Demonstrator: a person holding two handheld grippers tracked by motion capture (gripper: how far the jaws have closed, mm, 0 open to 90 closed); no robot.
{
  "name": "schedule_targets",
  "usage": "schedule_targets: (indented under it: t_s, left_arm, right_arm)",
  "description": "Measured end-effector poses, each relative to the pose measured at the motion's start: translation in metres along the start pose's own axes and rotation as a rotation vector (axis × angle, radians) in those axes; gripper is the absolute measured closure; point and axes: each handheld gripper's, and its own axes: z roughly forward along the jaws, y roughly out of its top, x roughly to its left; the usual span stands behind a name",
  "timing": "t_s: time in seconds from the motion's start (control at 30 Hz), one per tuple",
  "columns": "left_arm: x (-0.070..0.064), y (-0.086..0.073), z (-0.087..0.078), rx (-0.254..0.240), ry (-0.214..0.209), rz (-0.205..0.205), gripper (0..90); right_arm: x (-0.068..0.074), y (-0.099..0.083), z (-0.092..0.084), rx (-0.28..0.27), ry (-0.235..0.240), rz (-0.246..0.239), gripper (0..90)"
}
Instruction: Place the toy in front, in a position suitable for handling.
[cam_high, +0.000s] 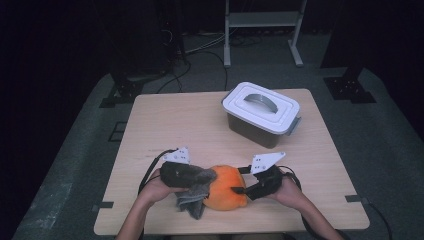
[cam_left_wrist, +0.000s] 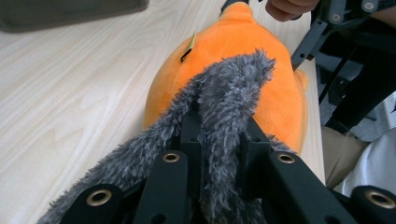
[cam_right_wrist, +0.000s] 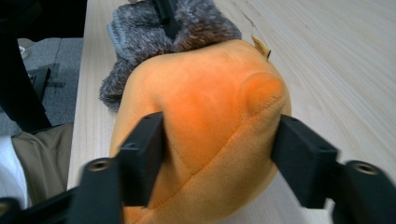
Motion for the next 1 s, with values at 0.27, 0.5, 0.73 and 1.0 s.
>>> schedule_targets:
  t_s: [0.27, 0.5, 0.73, 1.0]
  left_arm:
    - [-0.004, 0.021, -0.001, -0.042, -0.023, 0.036, 76.6]
    - [0.009, 0.004, 0.002, -0.028, -0.022, -0.021, 76.5]
    - [0.019, -0.021, -0.007, 0.02, 0.017, -0.093, 76.2]
    - [0.011, 0.003, -0.006, -0.014, 0.007, -0.04, 76.7]
  right_arm:
    - [0.003, 0.0, -0.003, 0.002, -0.009, -0.057, 48.6]
    - [0.002, -0.005, -0.004, 0.011, -0.01, -0.061, 49.0]
    - [0.002, -0.005, -0.004, 0.008, -0.003, -0.058, 48.7]
    - [0.005, -0.004, -0.003, 0.009, -0.011, -0.075, 48.3]
